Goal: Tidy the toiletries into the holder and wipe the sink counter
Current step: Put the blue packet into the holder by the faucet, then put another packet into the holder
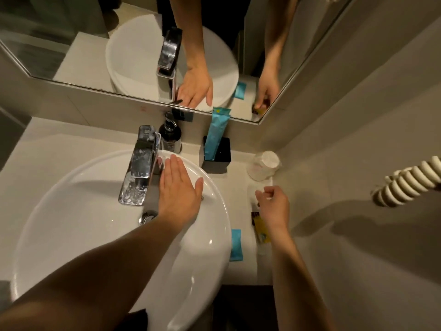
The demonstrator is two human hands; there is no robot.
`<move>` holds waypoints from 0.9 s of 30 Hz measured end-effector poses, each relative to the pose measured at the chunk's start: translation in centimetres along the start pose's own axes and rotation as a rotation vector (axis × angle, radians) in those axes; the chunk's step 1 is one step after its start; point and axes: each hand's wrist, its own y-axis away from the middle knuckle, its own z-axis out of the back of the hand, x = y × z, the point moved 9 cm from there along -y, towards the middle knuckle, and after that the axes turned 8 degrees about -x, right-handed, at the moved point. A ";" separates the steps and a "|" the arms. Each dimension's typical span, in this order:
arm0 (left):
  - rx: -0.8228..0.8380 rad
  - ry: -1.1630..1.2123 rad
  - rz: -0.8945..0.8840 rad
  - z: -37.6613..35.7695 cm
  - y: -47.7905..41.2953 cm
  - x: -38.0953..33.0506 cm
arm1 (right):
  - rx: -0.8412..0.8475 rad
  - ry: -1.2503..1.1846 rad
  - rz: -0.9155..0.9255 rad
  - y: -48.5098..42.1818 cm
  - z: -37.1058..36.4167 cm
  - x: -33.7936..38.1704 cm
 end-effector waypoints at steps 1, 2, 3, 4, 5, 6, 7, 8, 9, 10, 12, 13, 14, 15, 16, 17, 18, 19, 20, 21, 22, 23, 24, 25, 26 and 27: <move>-0.001 0.000 0.001 0.0 0.0 0.0 | 0.029 0.076 -0.021 0.1 -0.2 -1.3; -0.004 -0.001 0.002 0.1 0.1 0.0 | 0.060 0.128 -0.034 0.2 -0.6 -2.4; -0.006 -0.004 0.004 0.1 0.1 0.0 | 0.086 0.165 -0.039 0.4 -1.0 -3.1; -0.005 -0.008 0.006 0.1 0.1 0.0 | 0.102 0.187 -0.039 0.5 -1.5 -3.7; -0.003 -0.012 0.007 0.0 0.0 0.1 | 0.113 0.204 -0.038 0.6 -2.0 -3.9; -0.001 -0.014 0.008 0.0 0.0 0.1 | 0.117 0.219 -0.026 0.6 -2.5 -4.1; 0.000 -0.014 0.008 -0.1 0.0 0.1 | 0.118 0.240 -0.023 0.6 -2.8 -4.1; 0.000 -0.013 0.007 -0.1 0.0 0.1 | 0.123 0.262 -0.023 0.6 -3.2 -4.2; -0.002 -0.012 0.006 -0.1 -0.1 0.1 | 0.128 0.280 -0.035 0.5 -3.5 -4.4; -0.004 -0.011 0.005 -0.1 -0.1 0.1 | 0.134 0.287 -0.044 0.2 -3.7 -4.6; -0.011 -0.016 0.005 -0.1 -0.1 0.2 | 0.148 0.295 -0.050 -0.1 -3.7 -4.6; -0.014 -0.018 0.003 -0.1 -0.1 0.2 | 0.155 0.318 -0.045 -0.3 -3.7 -4.6; -0.018 -0.016 0.003 -0.1 -0.1 0.2 | 0.157 0.328 -0.032 -0.4 -3.6 -4.6; -0.020 -0.009 0.003 -0.1 -0.2 0.2 | 0.154 0.334 -0.020 -0.5 -3.4 -4.5; -0.020 -0.001 0.004 -0.1 -0.2 0.2 | 0.157 0.327 -0.009 -0.6 -3.3 -4.4; -0.018 0.003 0.005 -0.1 -0.3 0.2 | 0.159 0.310 -0.007 -0.6 -3.0 -4.1; -0.017 0.005 0.005 -0.1 -0.3 0.1 | 0.156 0.283 0.006 -0.6 -2.7 -3.8; -0.017 0.006 0.005 -0.1 -0.3 0.1 | 0.159 0.248 0.019 -0.4 -2.2 -3.1; -0.019 0.008 0.005 -0.1 -0.3 0.1 | 0.157 0.206 0.041 -0.2 -1.7 -2.4; -0.019 0.011 0.005 -0.1 -0.3 0.2 | 0.153 0.150 0.055 0.1 -1.0 -1.6; -0.018 0.013 0.005 -0.1 -0.3 0.2 | 0.144 0.078 0.072 0.5 -0.2 -0.8; -0.015 0.016 0.007 -0.1 -0.3 0.3 | 0.133 0.005 0.088 1.0 0.8 0.3; -0.014 0.018 0.009 -0.2 -0.3 0.3 | 0.126 -0.060 0.096 1.5 1.6 1.2; -0.015 0.017 0.008 -0.2 -0.4 0.3 | 0.122 -0.117 0.102 1.9 2.4 2.2; -0.016 0.015 0.007 -0.2 -0.4 0.3 | 0.123 -0.171 0.110 2.3 3.0 3.3; -0.016 0.012 0.006 -0.2 -0.4 0.3 | 0.124 -0.221 0.130 2.6 3.4 4.5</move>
